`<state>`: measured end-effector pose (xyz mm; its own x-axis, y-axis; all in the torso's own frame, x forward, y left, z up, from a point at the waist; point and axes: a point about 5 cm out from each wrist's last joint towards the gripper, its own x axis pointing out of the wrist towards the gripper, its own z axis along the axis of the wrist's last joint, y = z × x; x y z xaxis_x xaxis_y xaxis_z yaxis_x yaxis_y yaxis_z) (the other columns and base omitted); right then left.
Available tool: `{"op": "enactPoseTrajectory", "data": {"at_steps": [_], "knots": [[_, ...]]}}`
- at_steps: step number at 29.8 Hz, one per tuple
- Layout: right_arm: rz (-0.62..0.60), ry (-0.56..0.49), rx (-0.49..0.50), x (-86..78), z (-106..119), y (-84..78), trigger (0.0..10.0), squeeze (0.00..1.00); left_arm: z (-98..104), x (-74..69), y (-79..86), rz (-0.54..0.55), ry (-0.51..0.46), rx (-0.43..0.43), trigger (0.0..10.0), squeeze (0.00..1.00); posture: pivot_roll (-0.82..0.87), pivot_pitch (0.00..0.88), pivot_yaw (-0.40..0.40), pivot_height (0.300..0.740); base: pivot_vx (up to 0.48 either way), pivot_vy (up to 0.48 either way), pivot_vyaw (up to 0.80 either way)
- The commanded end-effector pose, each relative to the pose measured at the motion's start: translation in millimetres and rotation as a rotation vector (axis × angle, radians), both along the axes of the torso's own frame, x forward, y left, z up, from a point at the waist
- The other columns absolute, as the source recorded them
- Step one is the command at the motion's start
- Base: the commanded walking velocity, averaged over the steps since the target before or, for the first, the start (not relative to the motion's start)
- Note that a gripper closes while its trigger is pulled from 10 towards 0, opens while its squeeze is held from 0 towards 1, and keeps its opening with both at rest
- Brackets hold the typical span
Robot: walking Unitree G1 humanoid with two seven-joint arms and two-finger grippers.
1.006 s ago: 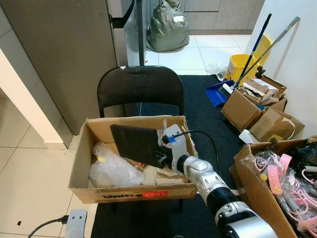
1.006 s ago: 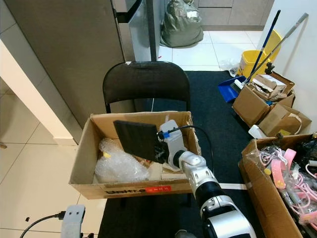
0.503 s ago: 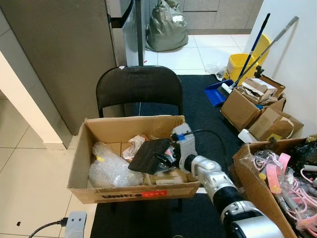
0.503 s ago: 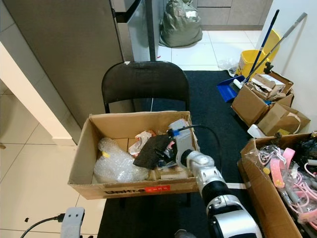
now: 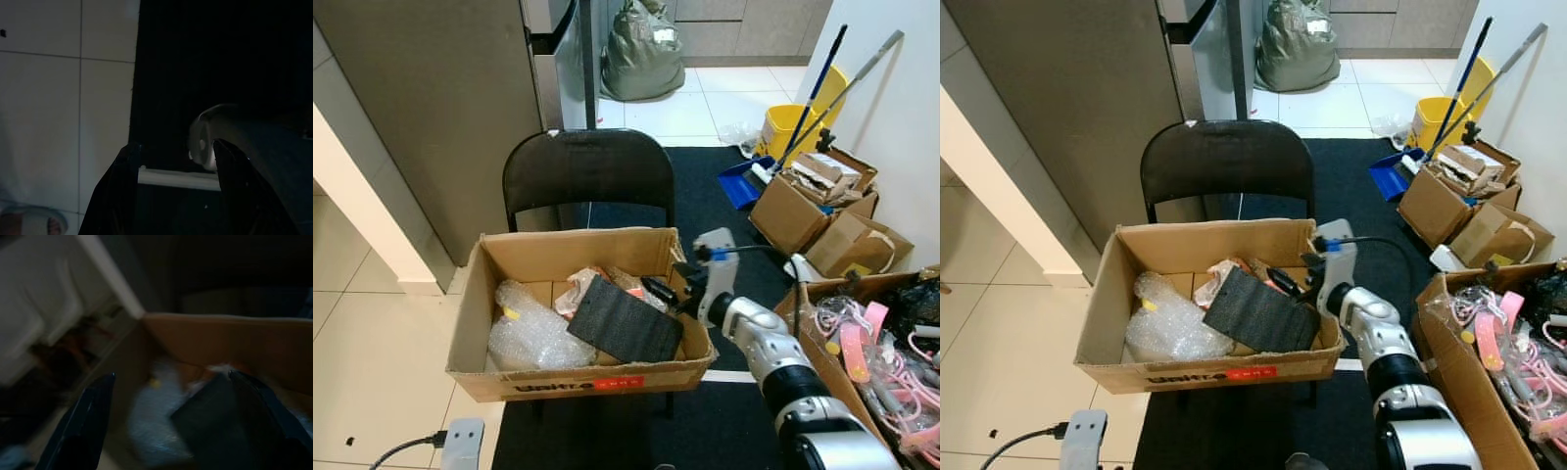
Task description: Picking trash to rubbish bin
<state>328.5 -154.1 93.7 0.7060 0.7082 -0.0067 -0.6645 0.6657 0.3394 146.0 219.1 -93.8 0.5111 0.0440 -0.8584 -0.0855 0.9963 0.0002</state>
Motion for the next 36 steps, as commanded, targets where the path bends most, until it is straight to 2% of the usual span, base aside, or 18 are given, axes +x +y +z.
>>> {"op": "enactPoseTrajectory", "data": {"at_steps": [1,3,7,10,15,19,22,25,27,29,30,32,36], "knots": [[0.106,0.002,0.060,-10.9,0,0.2,10.0,0.00,-4,-7.9,-0.6,-0.009,0.043,0.007,10.0,0.00,0.05,0.109,0.033,0.740,0.000,0.000,0.00],[0.182,0.014,0.063,-21.0,-4,1.7,10.0,0.00,-4,-8.8,-0.9,-0.008,0.053,0.008,10.0,0.00,0.05,0.112,0.035,0.740,0.000,0.000,0.00],[0.237,0.047,0.033,-31.0,-14,4.7,10.0,0.00,-4,-9.4,-1.4,-0.017,0.060,0.013,10.0,0.00,0.05,0.112,0.035,0.740,-0.216,0.000,0.00],[0.231,0.089,0.009,-35.2,-24,3.9,10.0,0.00,-5,-9.8,-2.3,-0.025,0.063,0.018,10.0,0.00,0.05,0.112,0.035,0.740,-0.312,0.000,0.00],[0.235,0.108,0.026,-38.6,-26,2.0,10.0,0.00,-5,-10.3,-2.4,-0.031,0.065,0.020,10.0,0.00,0.05,0.112,0.035,0.740,-0.315,0.000,0.00],[0.247,0.158,0.044,-48.3,-32,-5.8,10.0,0.00,-5,-13.9,0.8,-0.037,0.072,0.028,10.0,0.00,0.04,0.114,0.037,0.740,-0.315,0.000,0.00],[0.236,0.207,0.015,-53.7,-43,-11.3,10.0,0.00,-5,-15.2,3.1,-0.040,0.074,0.033,10.0,0.00,0.04,0.109,0.038,0.740,-0.315,0.000,0.00],[0.187,0.289,-0.045,-59.7,-63,-17.8,10.0,0.00,-5,-15.8,3.6,-0.048,0.076,0.035,10.0,0.00,0.04,0.101,0.038,0.740,-0.317,0.000,0.00],[0.170,0.306,-0.056,-60.6,-67,-19.4,10.0,0.00,-5,-15.8,3.6,-0.049,0.076,0.035,10.0,0.00,0.04,0.101,0.038,0.740,-0.315,0.000,0.00],[0.061,0.397,-0.103,-65.0,-84,-28.5,10.0,0.00,-5,-15.8,3.5,-0.054,0.075,0.036,10.0,0.00,0.04,0.101,0.038,0.740,-0.319,0.000,0.00],[0.061,0.397,-0.103,-65.0,-84,-28.5,10.0,0.00,-5,-15.8,3.5,-0.054,0.075,0.036,10.0,0.00,0.04,0.101,0.038,0.740,-0.319,0.000,0.00],[-0.019,0.457,-0.106,-69.9,-95,-35.3,10.0,0.00,-5,-15.9,3.4,-0.057,0.075,0.036,10.0,0.00,0.04,0.095,0.036,0.740,-0.319,0.000,0.00],[-0.144,0.543,-0.181,-79.8,-111,-47.5,10.0,0.00,-5,-15.7,3.6,-0.060,0.076,0.038,10.0,0.00,0.04,0.095,0.036,0.740,-0.315,0.000,0.00]]}}
